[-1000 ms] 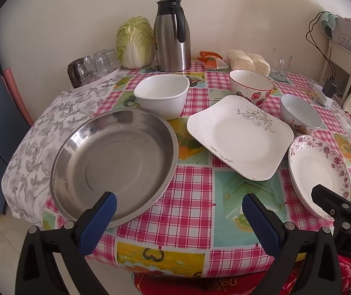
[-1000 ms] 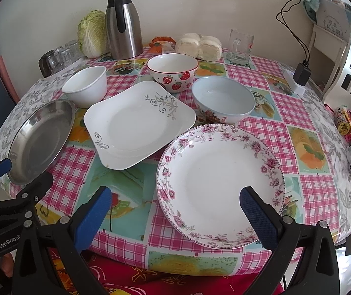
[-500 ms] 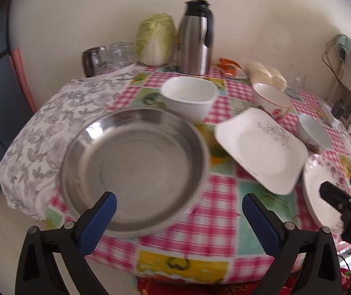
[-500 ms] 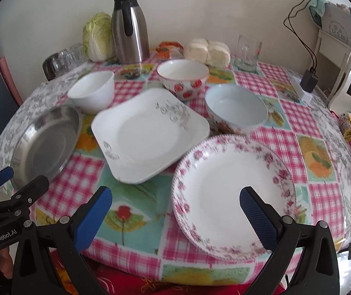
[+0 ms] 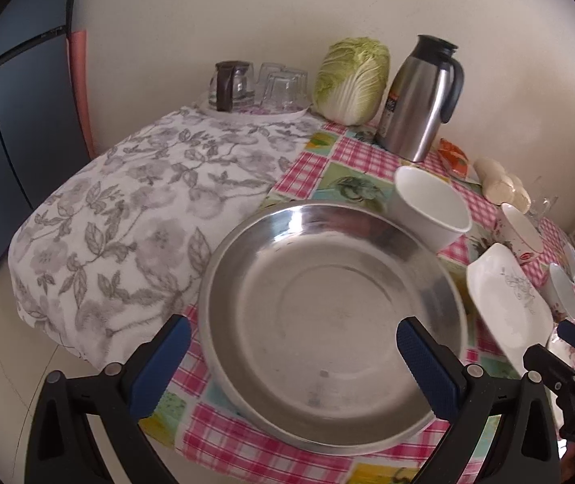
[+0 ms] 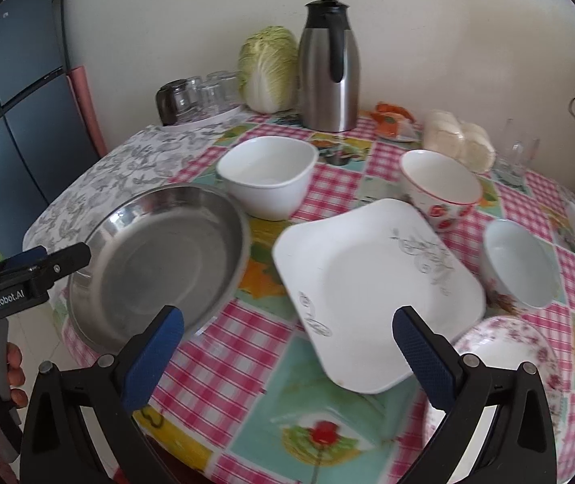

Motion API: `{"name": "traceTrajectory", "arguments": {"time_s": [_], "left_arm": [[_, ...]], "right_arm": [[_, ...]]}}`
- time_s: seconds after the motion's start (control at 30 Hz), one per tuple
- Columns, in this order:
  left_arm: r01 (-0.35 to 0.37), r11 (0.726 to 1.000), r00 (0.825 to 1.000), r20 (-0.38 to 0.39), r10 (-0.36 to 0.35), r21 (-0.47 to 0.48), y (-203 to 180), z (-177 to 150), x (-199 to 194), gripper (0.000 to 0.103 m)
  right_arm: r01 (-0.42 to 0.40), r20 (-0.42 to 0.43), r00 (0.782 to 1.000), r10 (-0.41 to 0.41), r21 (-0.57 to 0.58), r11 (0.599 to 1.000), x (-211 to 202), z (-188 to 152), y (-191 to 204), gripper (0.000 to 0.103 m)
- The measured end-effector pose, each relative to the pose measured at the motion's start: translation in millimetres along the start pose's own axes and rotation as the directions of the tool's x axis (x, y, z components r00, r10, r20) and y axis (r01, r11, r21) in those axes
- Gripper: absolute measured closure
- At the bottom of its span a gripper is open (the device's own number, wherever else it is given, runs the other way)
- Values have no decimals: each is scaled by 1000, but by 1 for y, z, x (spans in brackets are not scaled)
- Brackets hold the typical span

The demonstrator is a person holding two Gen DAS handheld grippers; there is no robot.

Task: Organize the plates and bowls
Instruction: 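Move the right tool to the steel basin rim and close on it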

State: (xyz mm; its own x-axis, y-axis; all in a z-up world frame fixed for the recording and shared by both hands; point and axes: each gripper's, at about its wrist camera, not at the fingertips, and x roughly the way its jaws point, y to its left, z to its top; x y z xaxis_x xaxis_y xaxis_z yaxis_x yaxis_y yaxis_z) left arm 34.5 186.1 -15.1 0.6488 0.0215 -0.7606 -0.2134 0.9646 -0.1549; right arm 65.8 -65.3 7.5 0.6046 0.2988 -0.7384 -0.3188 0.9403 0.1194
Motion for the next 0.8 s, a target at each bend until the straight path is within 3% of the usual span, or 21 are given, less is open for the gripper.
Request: {"name": "traceTrajectory", "arguments": {"time_s": [0.13, 0.27, 0.43, 0.5, 0.63, 0.8], "left_arm": [[-23, 999, 997, -69, 21, -30, 15, 5, 19, 0], [-65, 998, 994, -86, 63, -19, 23, 9, 32, 2], [-60, 997, 991, -120, 54, -42, 33, 11, 50, 15], [-60, 997, 990, -134, 54, -44, 36, 12, 56, 20], [-51, 998, 986, -161, 43, -44, 39, 14, 66, 32], [-49, 997, 980, -196, 38, -51, 42, 16, 79, 56]], "right_arm": [[-68, -65, 995, 73, 74, 995, 25, 9, 5, 0], [-83, -104, 990, 92, 88, 993, 43, 12, 15, 0], [-97, -149, 982, 115, 120, 988, 60, 11, 18, 3], [-106, -155, 980, 125, 124, 987, 65, 12, 19, 17], [-133, -179, 971, 156, 132, 982, 76, 12, 22, 34], [-154, -194, 964, 184, 158, 975, 88, 12, 21, 63]]}}
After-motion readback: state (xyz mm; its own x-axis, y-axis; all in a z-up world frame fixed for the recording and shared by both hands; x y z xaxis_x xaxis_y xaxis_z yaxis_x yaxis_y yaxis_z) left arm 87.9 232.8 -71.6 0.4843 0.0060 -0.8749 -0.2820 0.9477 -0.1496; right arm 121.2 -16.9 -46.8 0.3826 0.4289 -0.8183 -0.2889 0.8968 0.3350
